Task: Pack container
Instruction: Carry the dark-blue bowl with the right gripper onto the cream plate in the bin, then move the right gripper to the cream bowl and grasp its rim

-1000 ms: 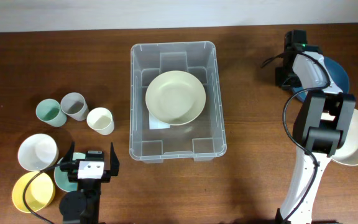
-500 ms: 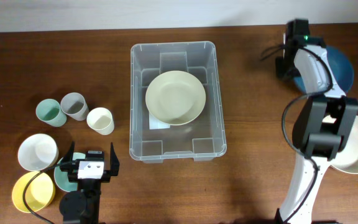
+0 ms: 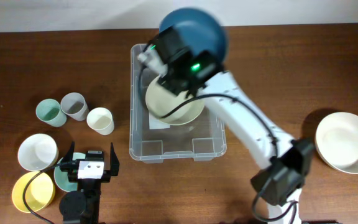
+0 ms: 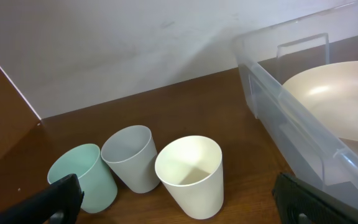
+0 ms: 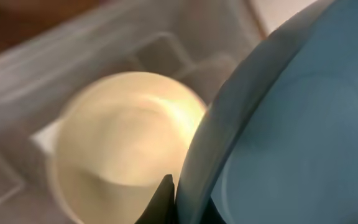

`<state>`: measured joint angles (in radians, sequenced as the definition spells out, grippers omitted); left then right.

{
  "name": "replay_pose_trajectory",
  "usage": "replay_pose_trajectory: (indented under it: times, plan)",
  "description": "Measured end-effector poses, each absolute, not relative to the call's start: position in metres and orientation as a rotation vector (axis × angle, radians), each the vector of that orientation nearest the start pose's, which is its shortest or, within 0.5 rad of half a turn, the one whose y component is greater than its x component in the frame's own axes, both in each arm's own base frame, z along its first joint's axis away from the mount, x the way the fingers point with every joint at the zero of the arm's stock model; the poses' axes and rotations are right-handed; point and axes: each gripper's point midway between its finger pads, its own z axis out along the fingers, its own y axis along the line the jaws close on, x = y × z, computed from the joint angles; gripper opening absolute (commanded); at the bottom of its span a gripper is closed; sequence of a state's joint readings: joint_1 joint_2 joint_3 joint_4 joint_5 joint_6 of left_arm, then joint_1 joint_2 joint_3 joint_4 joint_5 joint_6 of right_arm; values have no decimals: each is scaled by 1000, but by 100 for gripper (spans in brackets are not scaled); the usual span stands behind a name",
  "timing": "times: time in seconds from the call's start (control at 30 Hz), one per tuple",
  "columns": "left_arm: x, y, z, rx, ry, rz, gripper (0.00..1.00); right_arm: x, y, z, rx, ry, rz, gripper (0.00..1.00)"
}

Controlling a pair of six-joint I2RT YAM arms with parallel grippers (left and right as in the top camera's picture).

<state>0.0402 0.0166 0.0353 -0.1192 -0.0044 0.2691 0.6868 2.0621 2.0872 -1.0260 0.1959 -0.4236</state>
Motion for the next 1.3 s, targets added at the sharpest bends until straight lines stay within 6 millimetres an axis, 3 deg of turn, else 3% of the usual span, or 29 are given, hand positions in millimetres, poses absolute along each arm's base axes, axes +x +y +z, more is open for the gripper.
replay_pose_trajectory:
  times: [0.13,0.17,0.23,0.27,0.33,0.6,0.67,0.77,0.8,0.87,0.93,1.0,1.1,1.17,1.2,1.27,1.3]
  plan:
    - [244,11,158,188,1666,237,100,412,321,171,-1369,2247,-128,4]
    - [244,11,158,188,1666,237,100,411,324,150,-1391,2284,-127,4]
    - [244,11,158,188,1666,237,100,410,323,129,-1407,2331,-132,5]
    - [244,11,158,188,1666,237,100,410,322,121,-1408,2351,-134,19]
    - [244,11,158,188,1666,237,100,411,321,116,-1402,2367,-137,32]
    - [244,11,158,188,1666,237,100,411,312,118,-1360,2399,-176,34]
    - [244,11,158,188,1666,237,100,419,302,131,-1253,2409,-236,35]
    - [244,11,158,188,1666,237,100,437,279,176,-1019,2401,-260,38]
    - [244,11,158,188,1666,237,100,443,267,192,-933,2400,-256,38]
    - [244,11,158,188,1666,237,100,458,196,256,-548,2407,-238,46]
    - [244,11,158,188,1666,237,100,458,136,282,-293,2437,-248,51]
    - [244,11,158,188,1666,237,100,446,46,295,79,2498,-301,54]
    - [244,11,158,188,1666,237,100,426,-33,283,435,2559,-380,60]
    - [244,11,158,188,1666,237,100,410,-70,264,631,2608,-425,65]
    - [244,11,158,188,1666,237,100,399,-101,242,807,2639,-457,66]
    - [244,11,158,188,1666,237,100,391,-123,222,922,2666,-468,66]
    - [244,11,158,188,1666,237,100,380,-136,202,1007,2705,-477,67]
